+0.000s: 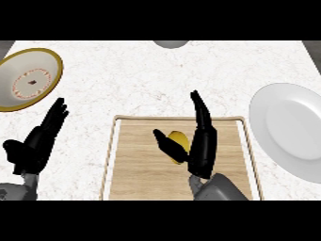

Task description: Pick the lemon from the tray and place it in the plate

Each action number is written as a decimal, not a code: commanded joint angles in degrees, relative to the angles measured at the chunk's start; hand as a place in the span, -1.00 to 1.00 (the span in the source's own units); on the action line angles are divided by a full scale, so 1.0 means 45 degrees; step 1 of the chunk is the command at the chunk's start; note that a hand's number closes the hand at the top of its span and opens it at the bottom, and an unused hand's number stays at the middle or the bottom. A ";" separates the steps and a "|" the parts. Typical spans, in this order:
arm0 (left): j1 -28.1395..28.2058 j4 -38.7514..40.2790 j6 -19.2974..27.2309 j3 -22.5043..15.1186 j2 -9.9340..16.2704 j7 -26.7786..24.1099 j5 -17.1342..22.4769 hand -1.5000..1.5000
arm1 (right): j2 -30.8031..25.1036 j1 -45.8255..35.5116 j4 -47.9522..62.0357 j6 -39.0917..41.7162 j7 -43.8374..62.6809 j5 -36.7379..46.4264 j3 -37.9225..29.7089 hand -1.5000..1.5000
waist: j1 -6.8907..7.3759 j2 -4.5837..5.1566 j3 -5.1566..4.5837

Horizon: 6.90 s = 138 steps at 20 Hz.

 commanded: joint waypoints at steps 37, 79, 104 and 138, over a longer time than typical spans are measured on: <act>-0.0330 0.1032 -0.0570 0.0900 -0.0242 -0.0568 -0.0443 0.00 | 0.0146 -0.0242 -0.2321 1.0704 1.4648 0.5434 0.1024 -1.00 | -0.0197 0.0082 0.0040; 0.1922 0.0303 -0.0639 0.1913 -0.0658 -0.1092 -0.0819 0.00 | -1.1617 1.0999 -0.4055 0.5725 -0.0084 -0.2380 -0.7522 1.00 | -0.1703 -0.0243 0.0057; -0.0117 0.0372 -0.1293 0.1688 -0.1283 0.0024 -0.1659 0.00 | -1.0884 1.1078 -0.7697 0.8335 -0.0913 -0.4018 -1.2537 1.00 | -0.0132 0.0087 0.0054; 0.0419 0.0821 -0.1670 0.2526 -0.2016 -0.0609 -0.2501 0.00 | -0.6029 0.0191 0.1251 0.6976 -0.1653 -0.4021 -1.2187 -1.00 | -0.0367 0.0044 0.0061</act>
